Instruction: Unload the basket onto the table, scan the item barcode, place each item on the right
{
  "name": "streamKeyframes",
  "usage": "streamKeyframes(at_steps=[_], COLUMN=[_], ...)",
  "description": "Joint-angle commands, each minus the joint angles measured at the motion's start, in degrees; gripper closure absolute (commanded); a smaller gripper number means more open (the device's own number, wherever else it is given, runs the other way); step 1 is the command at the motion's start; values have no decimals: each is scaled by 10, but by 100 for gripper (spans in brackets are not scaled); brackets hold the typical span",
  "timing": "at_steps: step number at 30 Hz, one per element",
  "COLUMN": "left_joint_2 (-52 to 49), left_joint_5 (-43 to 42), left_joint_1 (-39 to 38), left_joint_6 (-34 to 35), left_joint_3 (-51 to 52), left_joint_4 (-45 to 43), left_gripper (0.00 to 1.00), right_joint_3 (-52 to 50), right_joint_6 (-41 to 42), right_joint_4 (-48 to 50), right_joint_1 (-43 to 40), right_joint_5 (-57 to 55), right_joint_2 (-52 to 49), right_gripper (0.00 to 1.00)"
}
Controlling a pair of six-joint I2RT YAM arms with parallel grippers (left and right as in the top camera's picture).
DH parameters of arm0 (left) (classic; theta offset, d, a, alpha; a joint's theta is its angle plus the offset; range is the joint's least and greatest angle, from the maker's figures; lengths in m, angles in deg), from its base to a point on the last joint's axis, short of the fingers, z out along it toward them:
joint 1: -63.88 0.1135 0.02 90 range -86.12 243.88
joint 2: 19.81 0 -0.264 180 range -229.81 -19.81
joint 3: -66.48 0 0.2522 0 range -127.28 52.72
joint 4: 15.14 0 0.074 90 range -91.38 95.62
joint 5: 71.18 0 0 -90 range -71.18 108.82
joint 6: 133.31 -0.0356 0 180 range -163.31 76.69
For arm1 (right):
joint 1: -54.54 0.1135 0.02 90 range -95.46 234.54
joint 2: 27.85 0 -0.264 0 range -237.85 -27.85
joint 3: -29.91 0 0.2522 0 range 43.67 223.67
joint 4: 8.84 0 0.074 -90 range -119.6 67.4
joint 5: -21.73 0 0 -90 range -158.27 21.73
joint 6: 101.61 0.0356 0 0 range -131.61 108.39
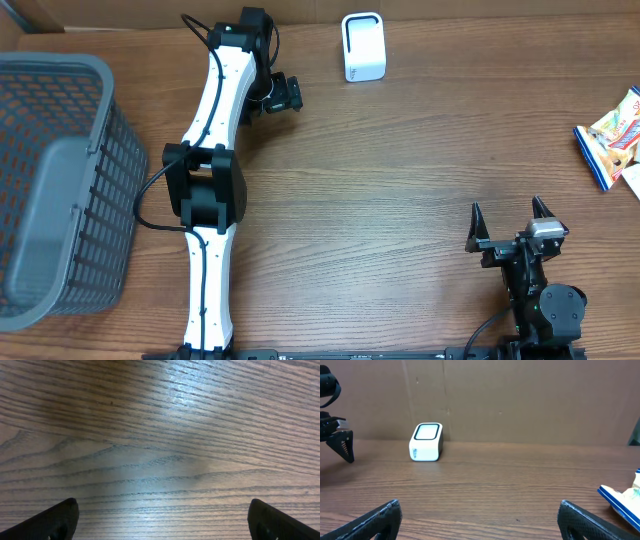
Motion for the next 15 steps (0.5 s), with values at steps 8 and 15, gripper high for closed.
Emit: streamKeyframes(at_steps=[8, 15], left_joint_2=[-2, -2], left_joint_5=[4, 4], left_joint_1=[-4, -4], left_joint_6=[0, 0], left_joint_3=[-9, -9], left_joint_4=[0, 0], left_gripper=[0, 0], right_joint_3=[-6, -6], right_joint_6=[4, 6], right_joint_4=[2, 3], right_joint_1=[1, 1], right_joint_5=[-1, 2], right_joint_2=[6, 6], right_gripper=[0, 0])
